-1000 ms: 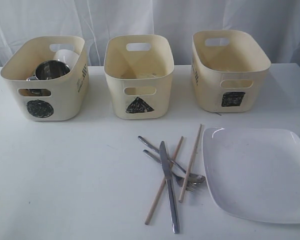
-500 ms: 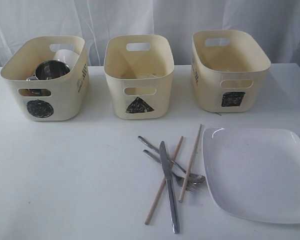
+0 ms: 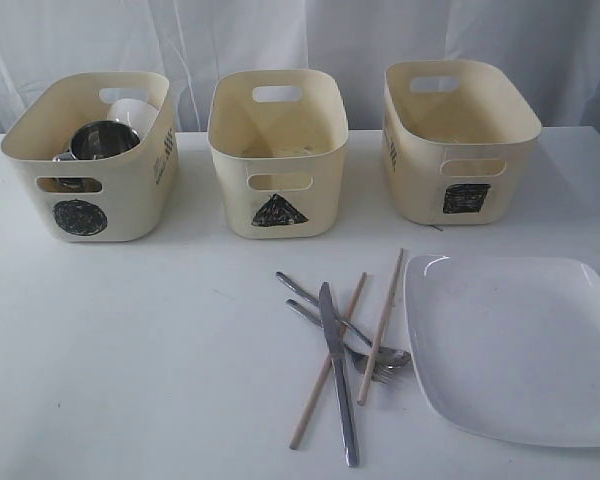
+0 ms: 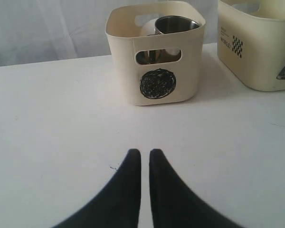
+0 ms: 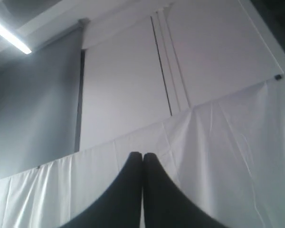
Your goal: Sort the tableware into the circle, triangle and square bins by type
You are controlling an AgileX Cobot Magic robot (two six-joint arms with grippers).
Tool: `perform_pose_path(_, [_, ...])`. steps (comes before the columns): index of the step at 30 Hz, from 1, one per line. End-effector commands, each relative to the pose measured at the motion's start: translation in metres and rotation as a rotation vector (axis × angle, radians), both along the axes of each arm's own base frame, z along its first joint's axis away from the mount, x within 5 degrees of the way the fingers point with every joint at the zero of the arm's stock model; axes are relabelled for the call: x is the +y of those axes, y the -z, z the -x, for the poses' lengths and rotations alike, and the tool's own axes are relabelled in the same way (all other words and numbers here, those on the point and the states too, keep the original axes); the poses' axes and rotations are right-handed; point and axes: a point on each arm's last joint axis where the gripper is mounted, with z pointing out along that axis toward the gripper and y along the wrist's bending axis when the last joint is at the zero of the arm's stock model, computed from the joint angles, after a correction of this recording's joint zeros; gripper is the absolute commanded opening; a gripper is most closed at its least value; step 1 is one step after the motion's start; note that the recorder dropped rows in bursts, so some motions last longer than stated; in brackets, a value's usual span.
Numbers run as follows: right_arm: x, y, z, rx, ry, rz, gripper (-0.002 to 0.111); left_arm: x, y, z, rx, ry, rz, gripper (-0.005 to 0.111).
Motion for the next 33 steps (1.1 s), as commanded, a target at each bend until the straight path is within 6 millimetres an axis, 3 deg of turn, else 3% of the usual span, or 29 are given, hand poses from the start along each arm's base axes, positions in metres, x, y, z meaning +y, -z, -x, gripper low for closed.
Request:
perform_pose_path(1, [0.002, -0.003, 0.005, -0.051, -0.038, 0.003, 0.0, 0.0, 0.001, 0.0, -0.003, -0.001, 0.019, 0.014])
perform_pose_path(8, [-0.003, -0.005, 0.006, -0.068, -0.053, -0.065, 0.0, 0.0, 0.001, 0.0, -0.003, -0.001, 0.019, 0.014])
perform_pose_path(14, [-0.021, -0.006, 0.008, -0.092, -0.097, -0.317, 0.0, 0.0, 0.001, 0.0, -0.003, -0.001, 0.019, 0.014])
perform_pose_path(17, [-0.025, -0.003, 0.002, -0.01, -0.131, -0.395, 0.0, 0.0, 0.001, 0.0, -0.003, -0.001, 0.019, 0.014])
perform_pose_path(20, [-0.013, -0.008, -0.011, 0.248, -0.074, -0.231, 0.001, 0.0, 0.001, 0.0, -0.003, -0.001, 0.019, 0.014])
perform_pose_path(23, [-0.011, -0.022, -0.019, 0.567, 0.051, -0.117, 0.011, 0.0, 0.001, 0.0, -0.003, -0.001, 0.019, 0.014])
perform_pose_path(25, [-0.012, -0.04, -0.023, 0.623, 0.072, -0.103, 0.018, 0.0, 0.001, 0.0, -0.003, -0.001, 0.019, 0.014])
perform_pose_path(29, [0.007, -0.085, -0.045, 0.686, -0.104, 0.068, 0.021, 0.0, 0.001, 0.0, -0.003, -0.001, 0.019, 0.014])
perform_pose_path(33, [0.026, -0.095, -0.091, 0.895, -0.293, 0.271, 0.021, 0.0, 0.001, 0.0, -0.003, -0.001, 0.019, 0.014])
